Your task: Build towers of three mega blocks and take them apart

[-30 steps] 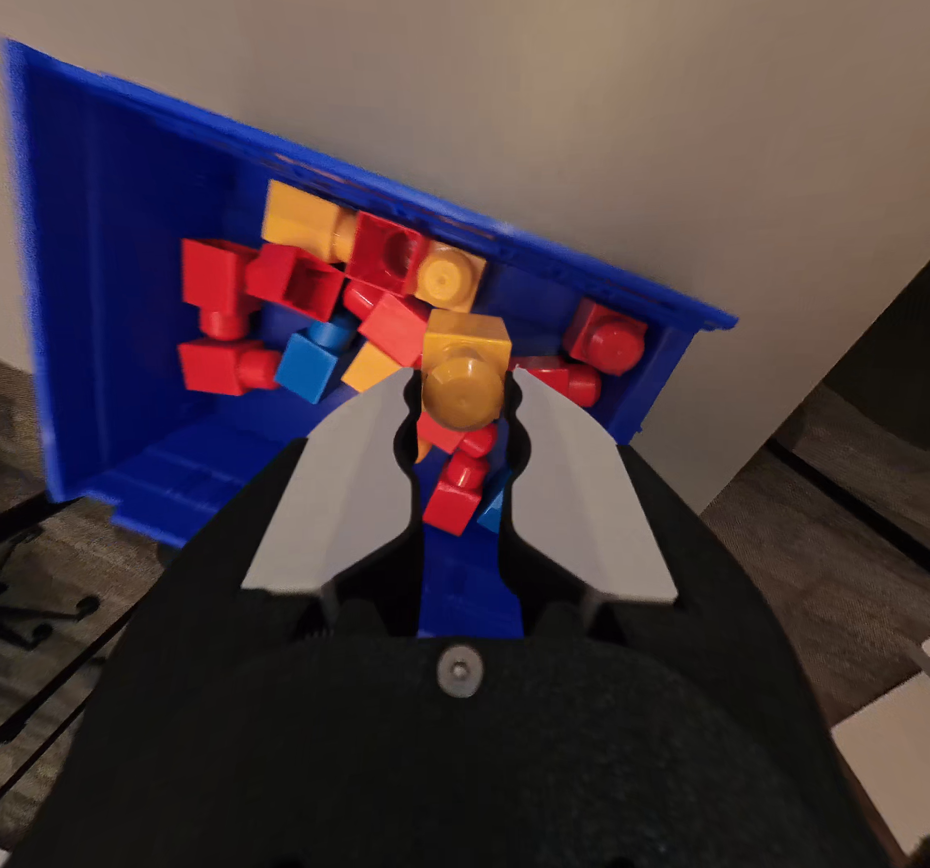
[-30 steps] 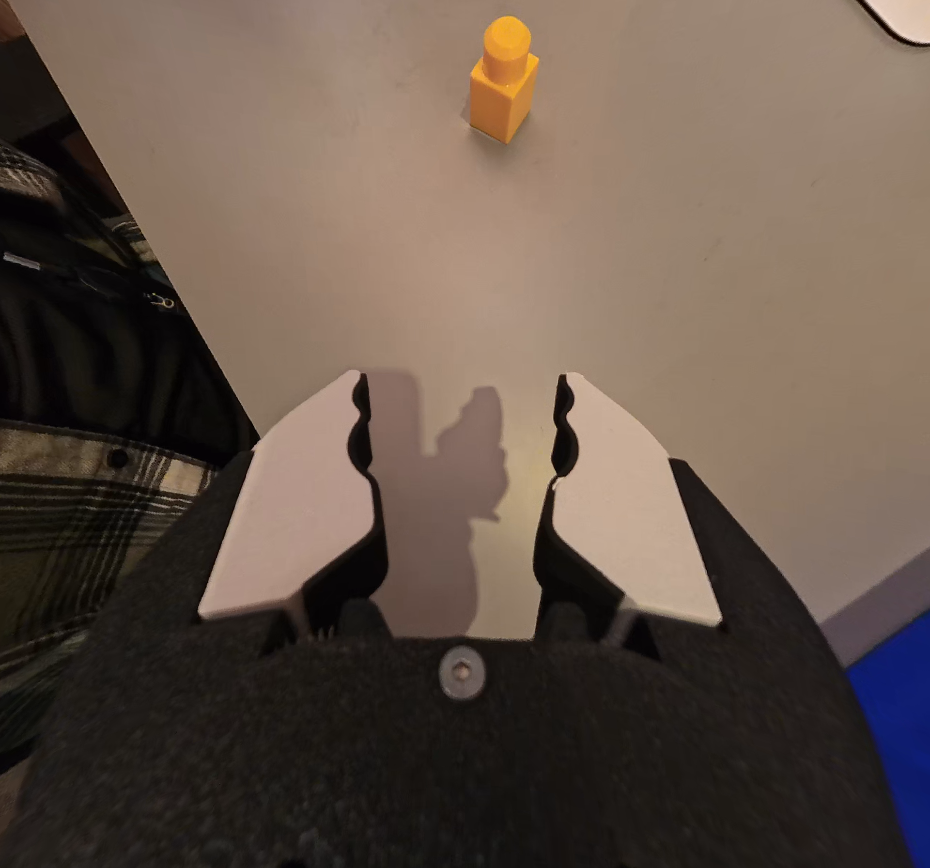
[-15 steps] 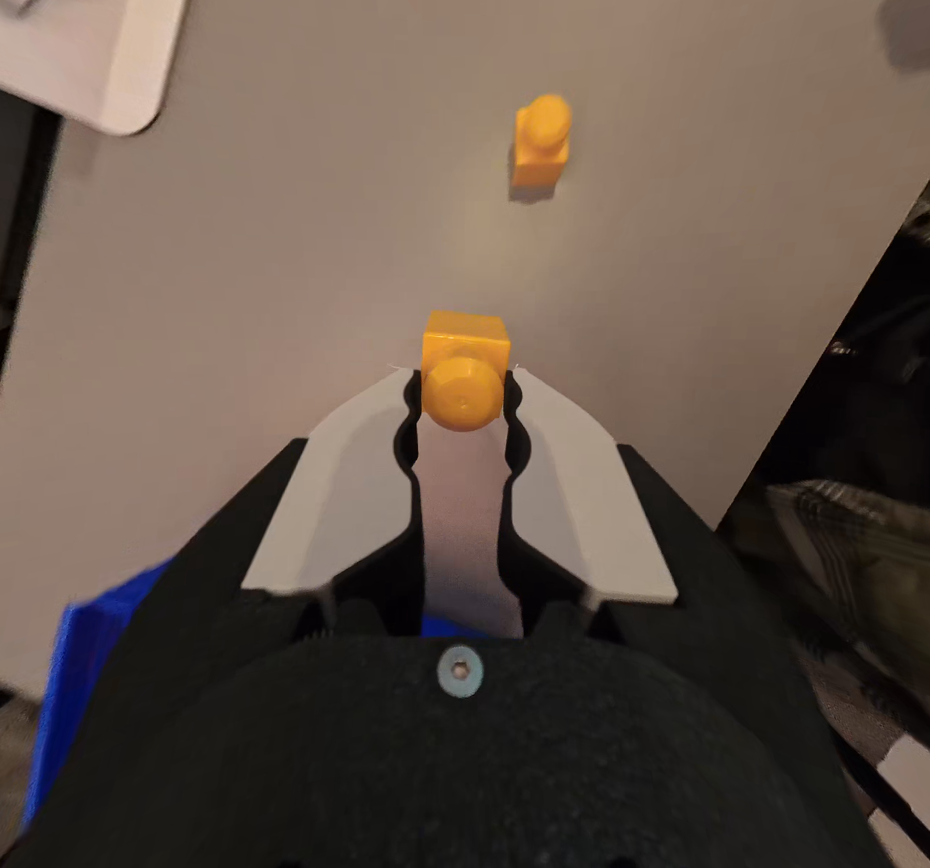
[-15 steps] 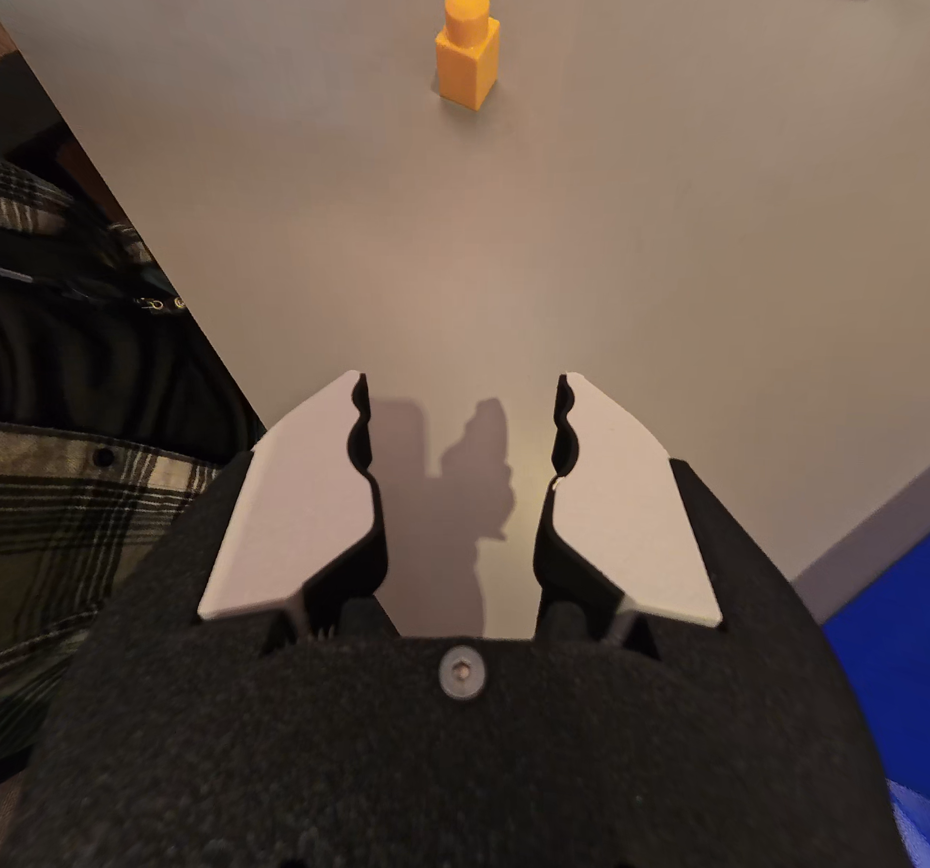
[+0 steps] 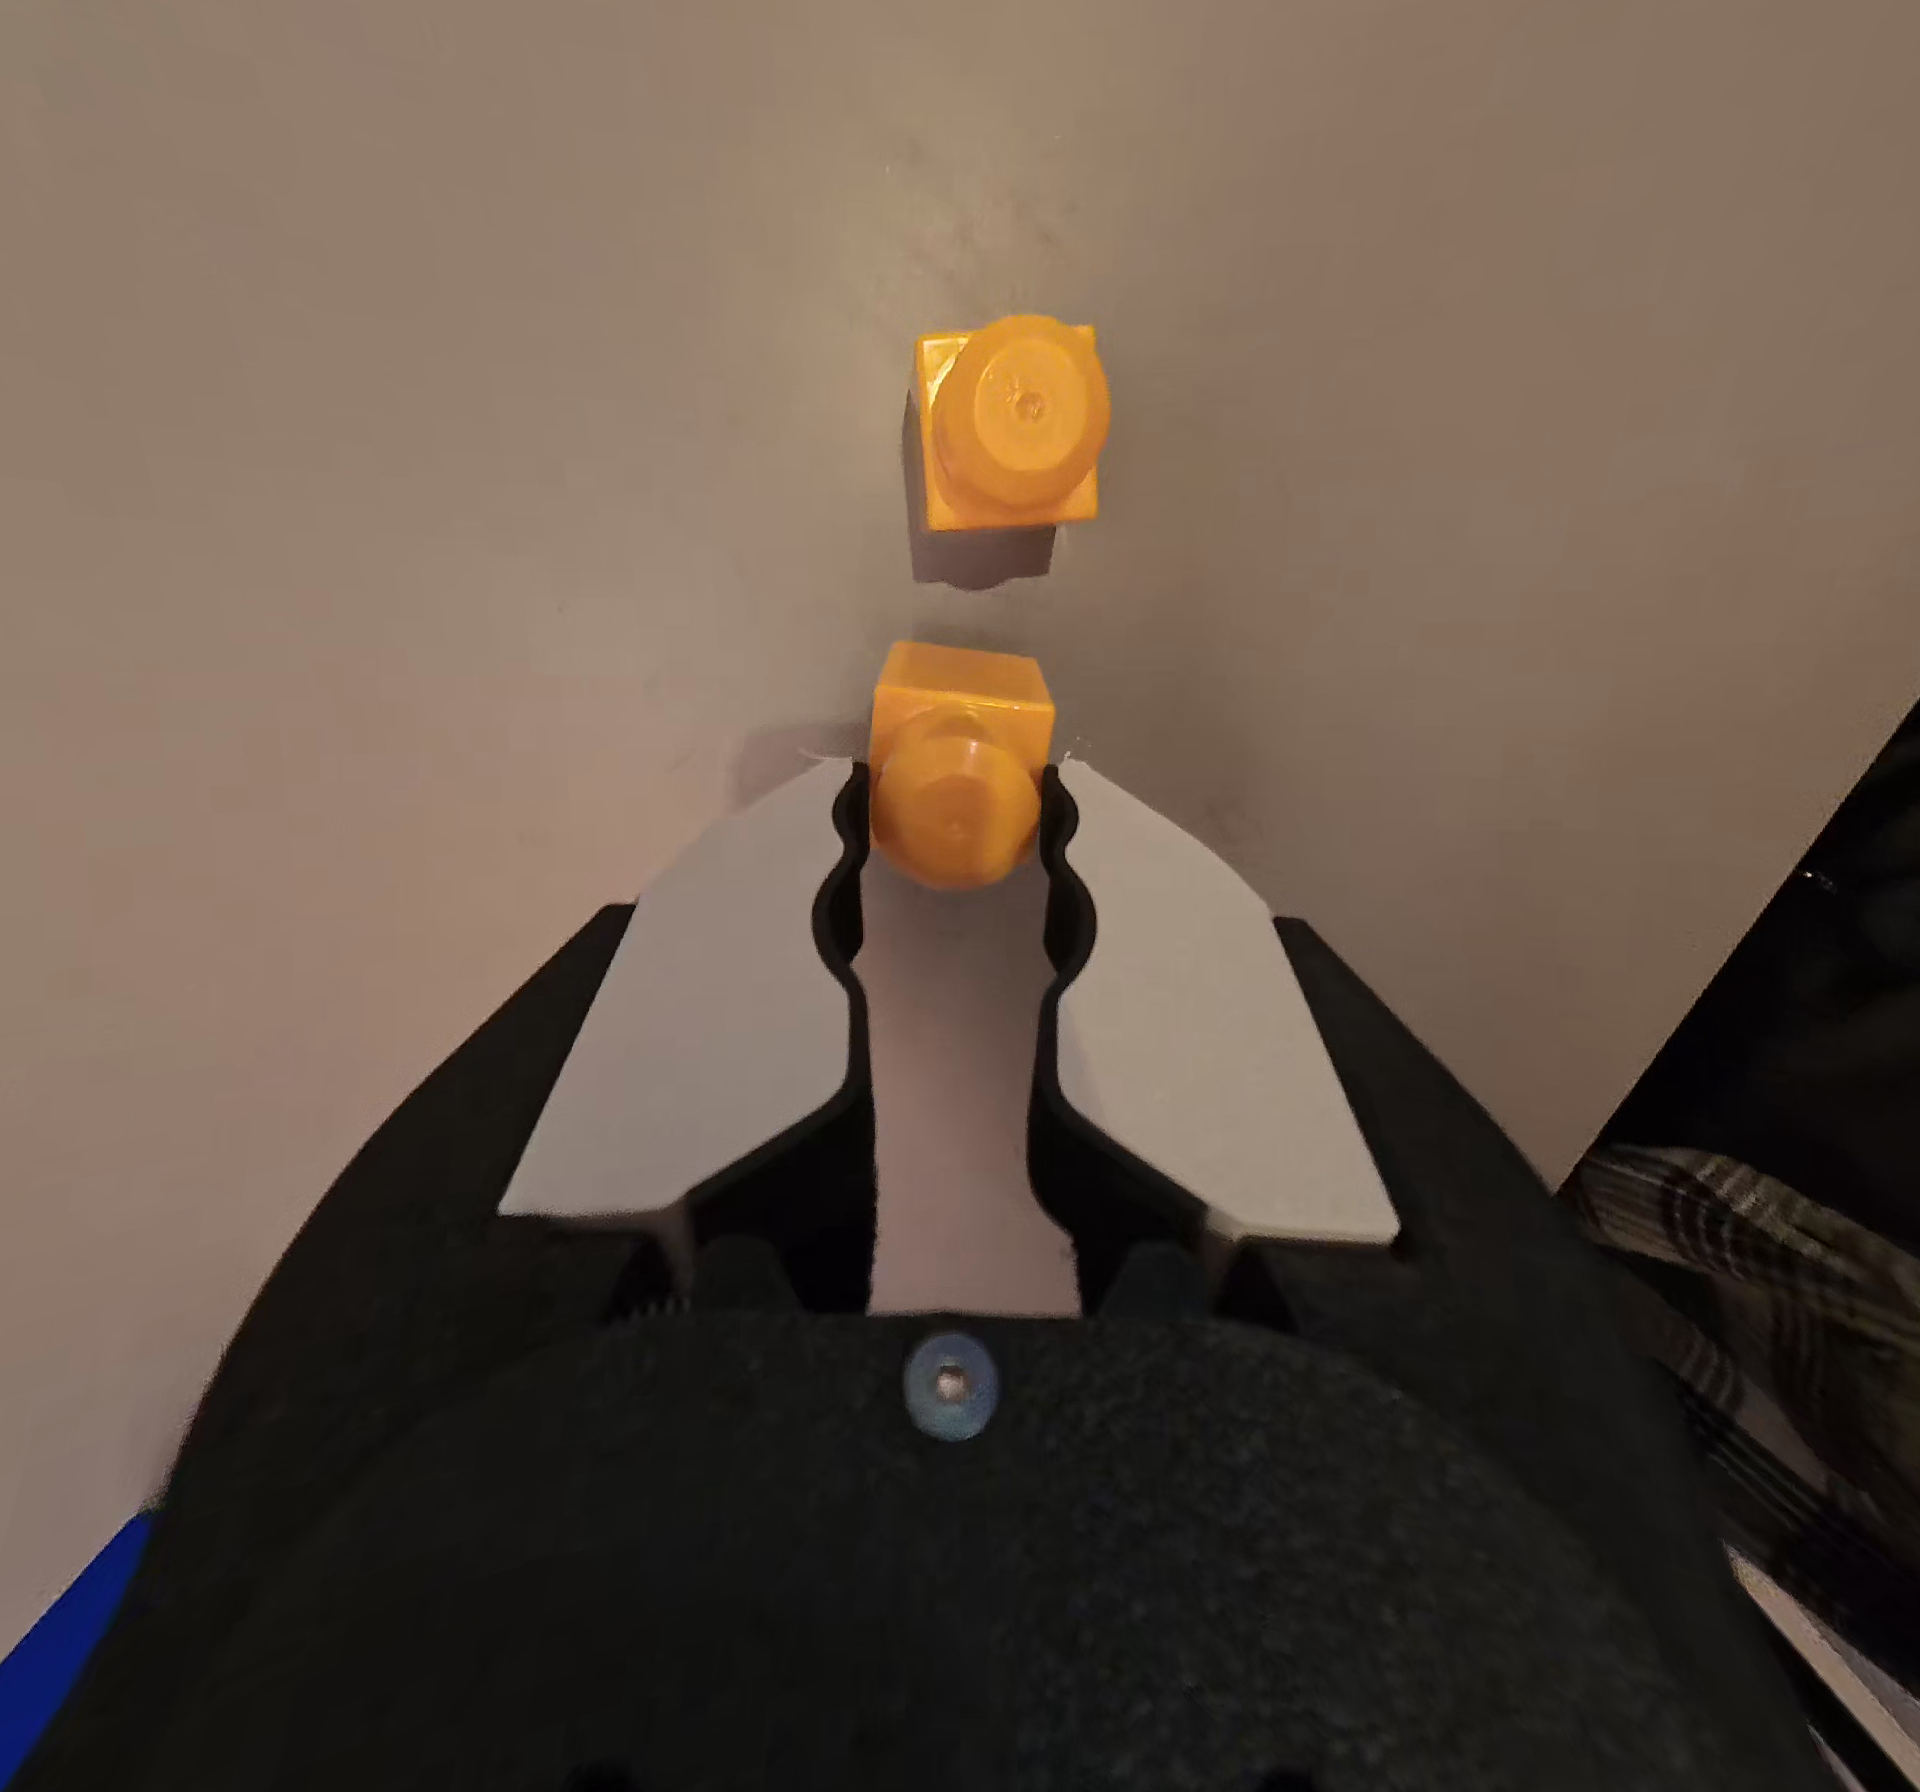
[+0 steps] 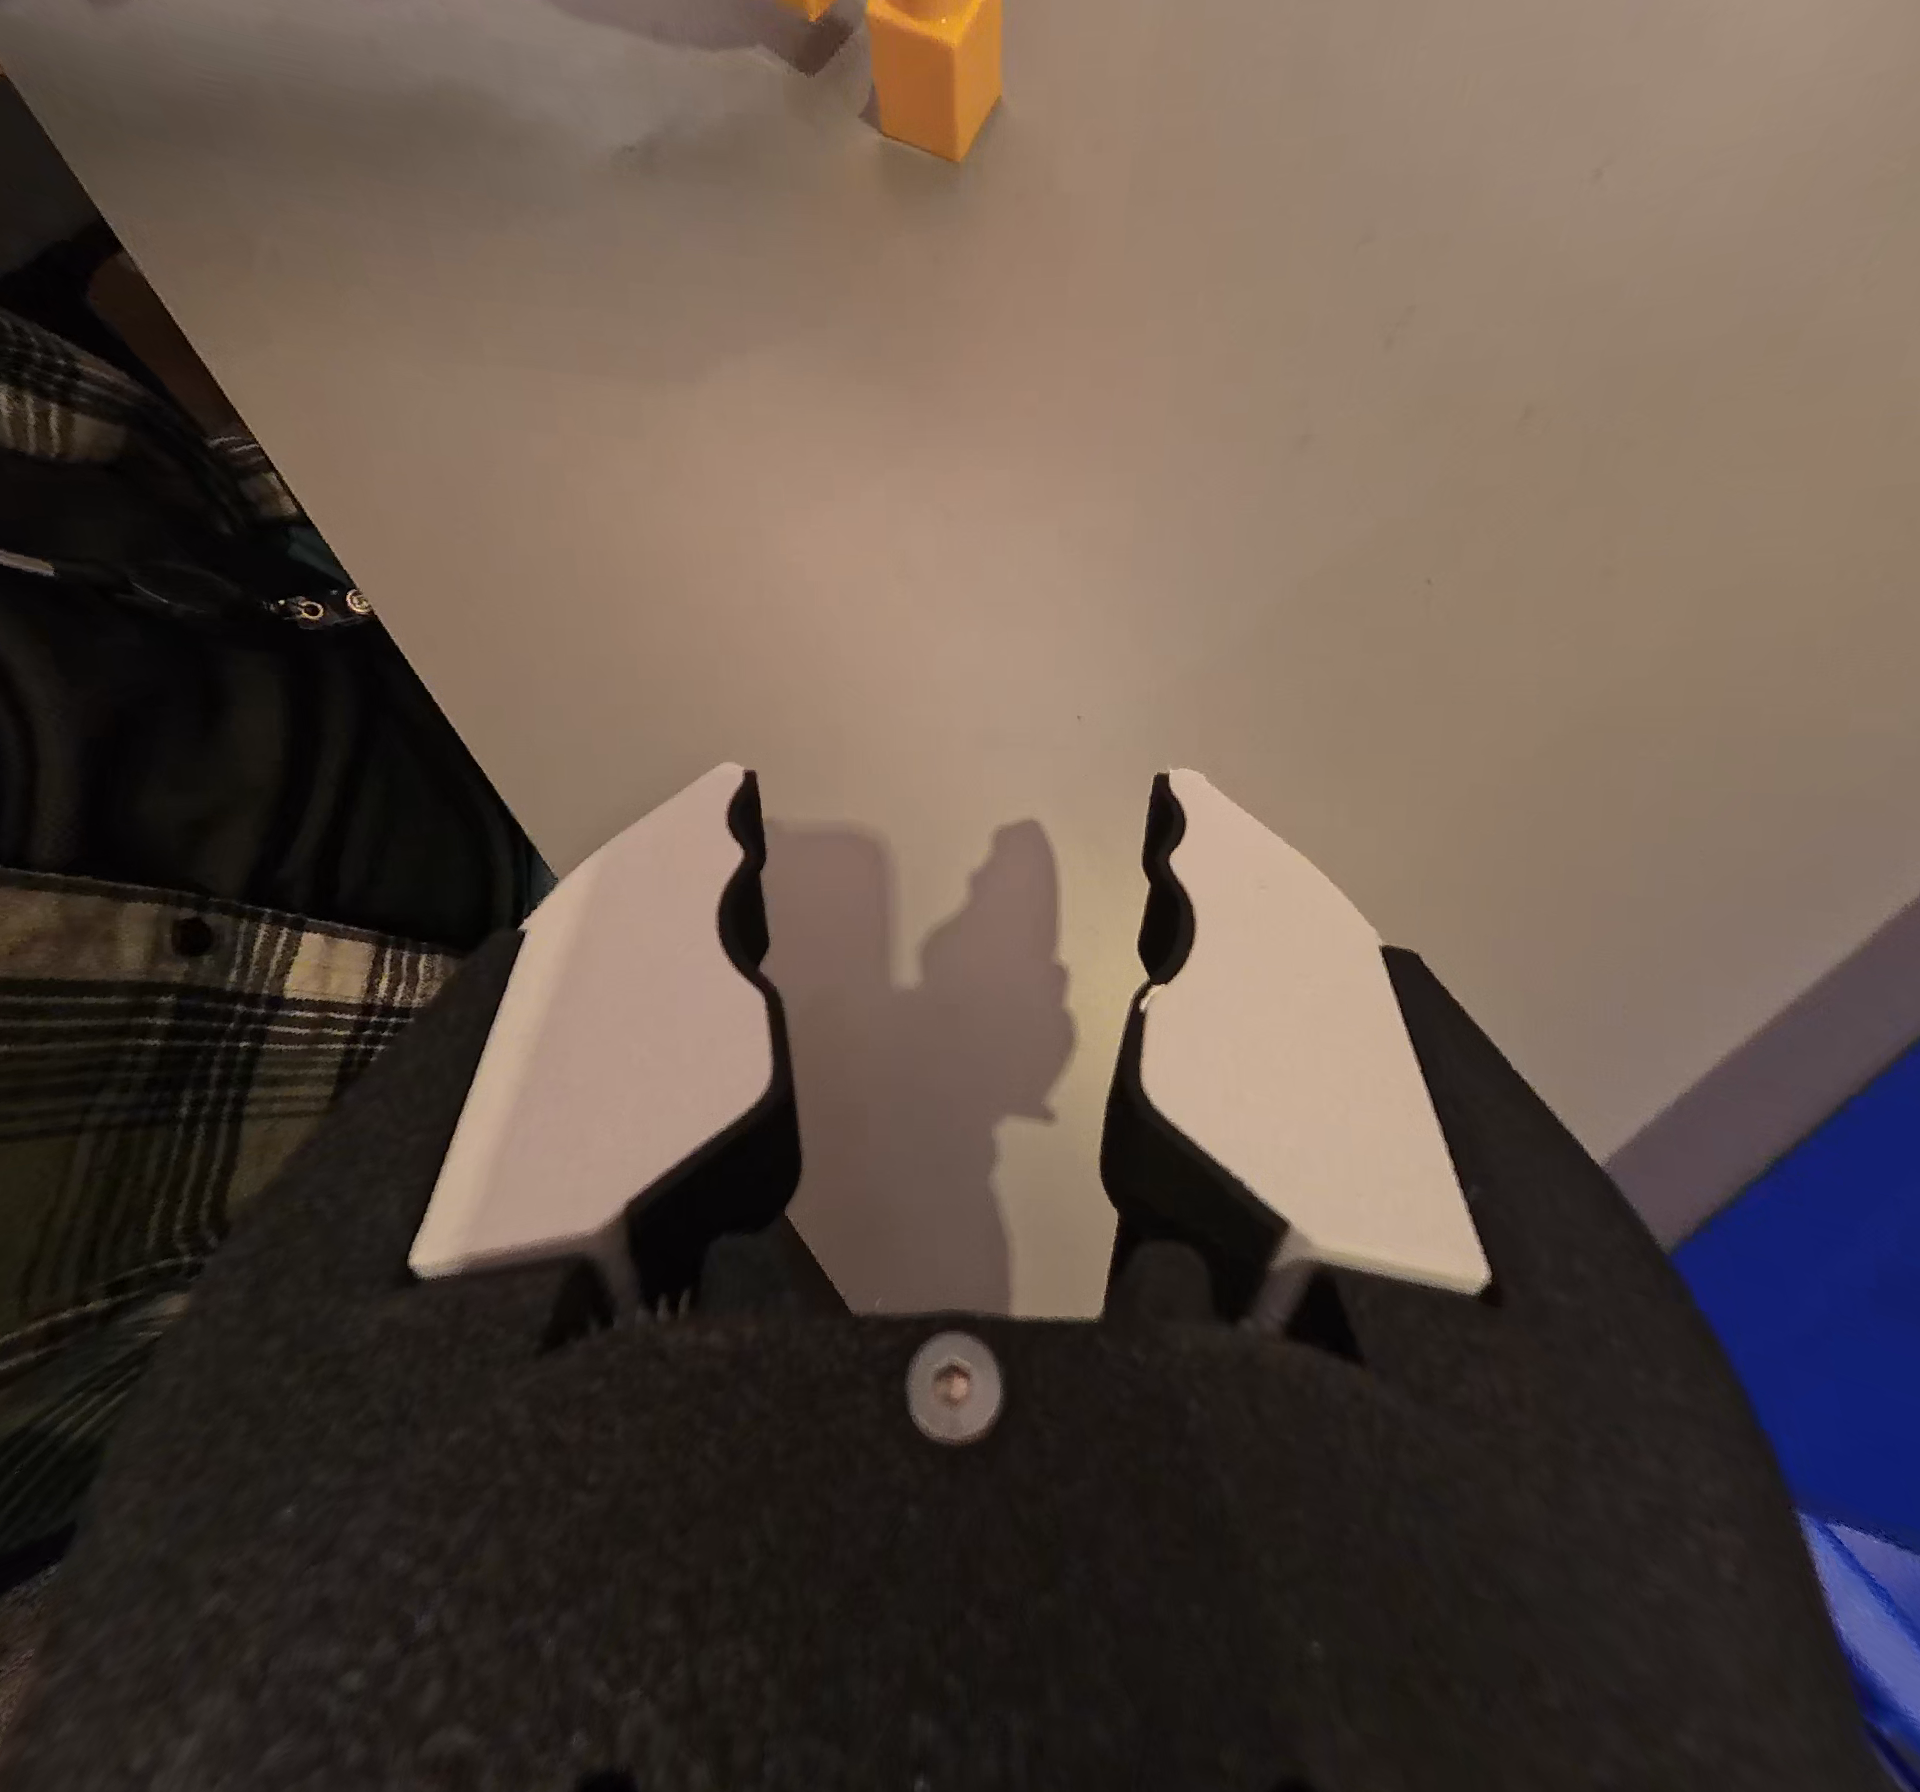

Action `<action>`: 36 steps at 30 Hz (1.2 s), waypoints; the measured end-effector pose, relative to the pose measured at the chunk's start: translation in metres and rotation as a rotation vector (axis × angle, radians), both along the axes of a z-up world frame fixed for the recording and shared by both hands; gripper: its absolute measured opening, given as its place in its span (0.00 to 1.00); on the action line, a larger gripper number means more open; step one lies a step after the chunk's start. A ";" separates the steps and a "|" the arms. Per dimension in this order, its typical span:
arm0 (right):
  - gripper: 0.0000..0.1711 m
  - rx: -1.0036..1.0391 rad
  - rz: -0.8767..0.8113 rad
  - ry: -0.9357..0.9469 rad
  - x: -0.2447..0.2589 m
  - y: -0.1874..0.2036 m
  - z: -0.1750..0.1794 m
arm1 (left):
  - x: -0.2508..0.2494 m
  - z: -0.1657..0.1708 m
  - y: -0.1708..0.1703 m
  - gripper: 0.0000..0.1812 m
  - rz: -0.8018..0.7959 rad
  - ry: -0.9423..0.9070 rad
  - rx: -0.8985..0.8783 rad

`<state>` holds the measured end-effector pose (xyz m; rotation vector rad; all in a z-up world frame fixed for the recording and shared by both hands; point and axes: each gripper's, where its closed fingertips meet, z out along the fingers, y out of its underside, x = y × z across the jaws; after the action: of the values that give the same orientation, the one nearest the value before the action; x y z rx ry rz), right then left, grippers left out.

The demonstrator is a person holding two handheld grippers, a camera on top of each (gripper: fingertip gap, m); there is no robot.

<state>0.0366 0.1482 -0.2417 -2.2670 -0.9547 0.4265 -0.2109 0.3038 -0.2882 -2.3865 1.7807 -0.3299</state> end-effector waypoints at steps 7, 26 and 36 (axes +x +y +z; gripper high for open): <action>0.41 -0.007 0.010 0.002 -0.004 0.002 -0.003 | 0.005 -0.010 -0.004 0.17 -0.036 0.001 -0.002; 0.46 -0.002 -0.007 0.010 -0.006 0.001 -0.006 | 0.000 0.013 0.009 0.39 -0.135 -0.518 0.156; 0.46 -0.008 0.023 0.021 -0.025 0.005 -0.008 | -0.005 -0.021 0.002 0.37 -0.232 -0.600 0.184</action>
<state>0.0117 0.1536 -0.2497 -2.2564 -0.9712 0.4637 -0.2158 0.3062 -0.3093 -1.7078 1.6941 -0.7750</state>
